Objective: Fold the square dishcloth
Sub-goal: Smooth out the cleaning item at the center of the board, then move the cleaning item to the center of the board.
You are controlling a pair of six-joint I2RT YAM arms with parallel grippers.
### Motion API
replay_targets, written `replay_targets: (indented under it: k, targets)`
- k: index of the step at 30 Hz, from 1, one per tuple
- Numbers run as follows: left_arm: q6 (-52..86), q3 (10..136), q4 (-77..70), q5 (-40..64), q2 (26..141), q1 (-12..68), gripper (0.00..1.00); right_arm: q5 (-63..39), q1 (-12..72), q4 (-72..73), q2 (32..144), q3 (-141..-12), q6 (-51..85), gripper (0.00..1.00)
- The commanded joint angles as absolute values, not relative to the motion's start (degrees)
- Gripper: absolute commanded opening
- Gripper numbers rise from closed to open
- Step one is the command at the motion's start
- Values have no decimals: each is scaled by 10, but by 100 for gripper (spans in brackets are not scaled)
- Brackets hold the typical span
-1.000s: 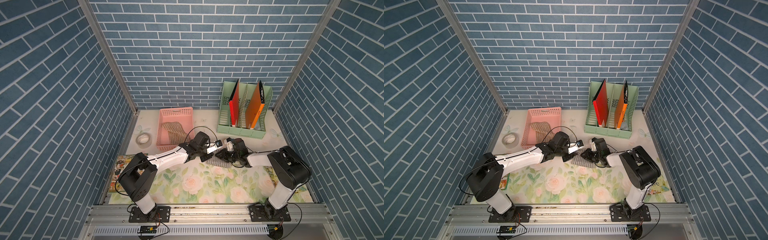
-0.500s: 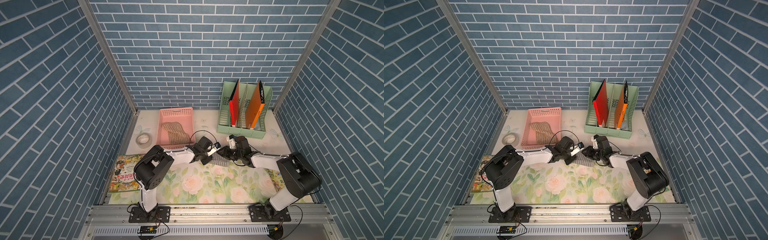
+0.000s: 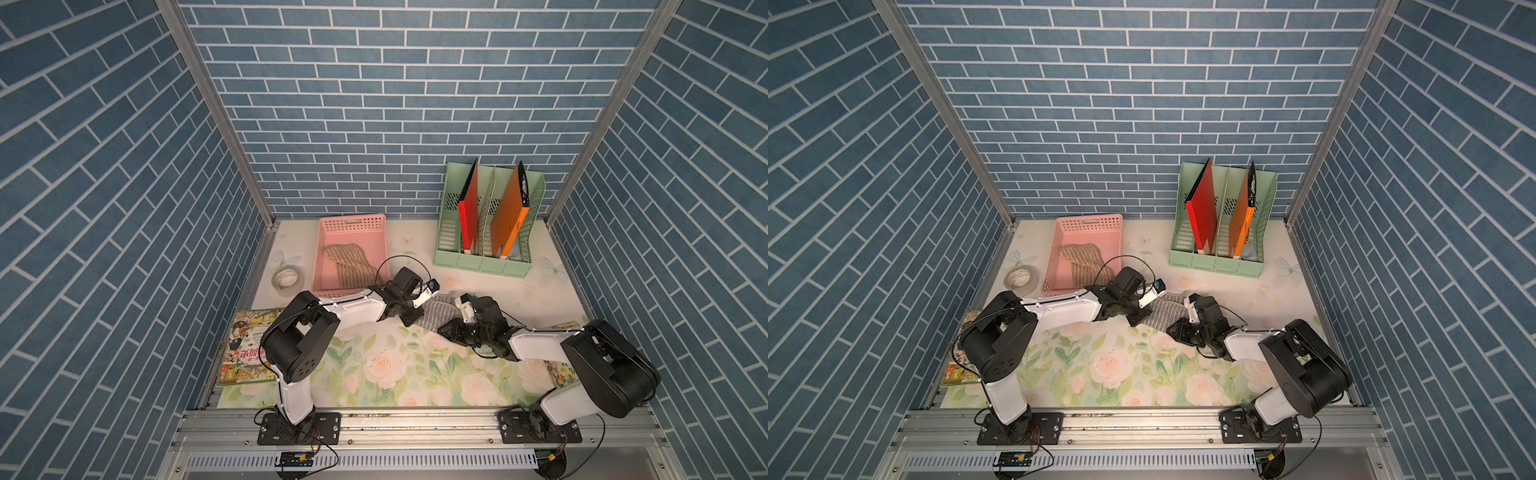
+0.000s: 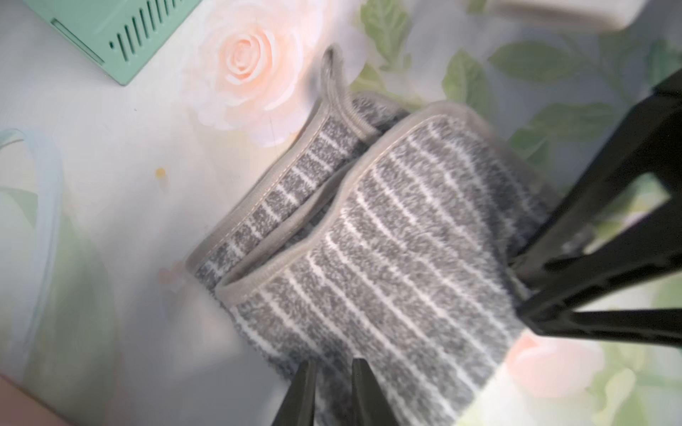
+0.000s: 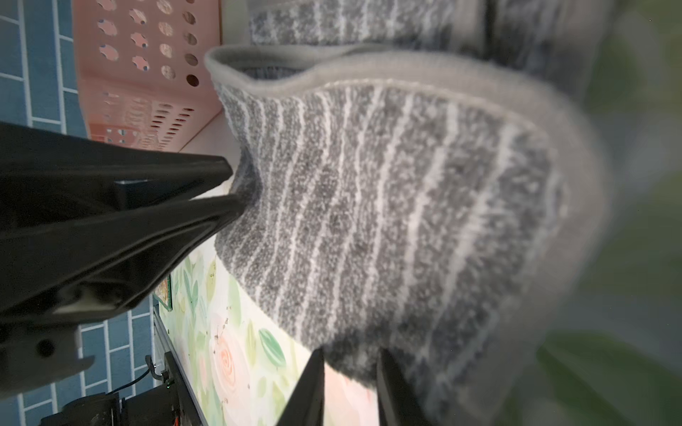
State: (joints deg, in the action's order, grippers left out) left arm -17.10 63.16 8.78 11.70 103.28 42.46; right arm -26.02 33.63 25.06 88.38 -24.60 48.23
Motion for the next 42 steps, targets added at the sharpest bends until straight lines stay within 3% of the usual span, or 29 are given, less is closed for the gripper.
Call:
replay_targets:
  k: [1,6,12,18,25,30,42]
  targets:
    - [-168,664,127,135,991,416,27,-238,333,237,947,-233,478,26]
    - [-175,677,157,126,961,395,32,-222,346,172,860,-253,474,27]
    - [-192,659,194,168,894,311,44,-182,371,44,776,-349,457,30]
    - [-224,638,226,180,828,220,52,-206,382,56,927,-459,442,30]
    - [-274,652,255,161,851,125,61,-193,384,45,1062,-525,433,29]
    - [-307,676,257,146,905,88,73,-147,319,35,1033,-448,440,29]
    - [-268,792,235,66,1076,68,74,-57,110,-52,847,-348,406,29]
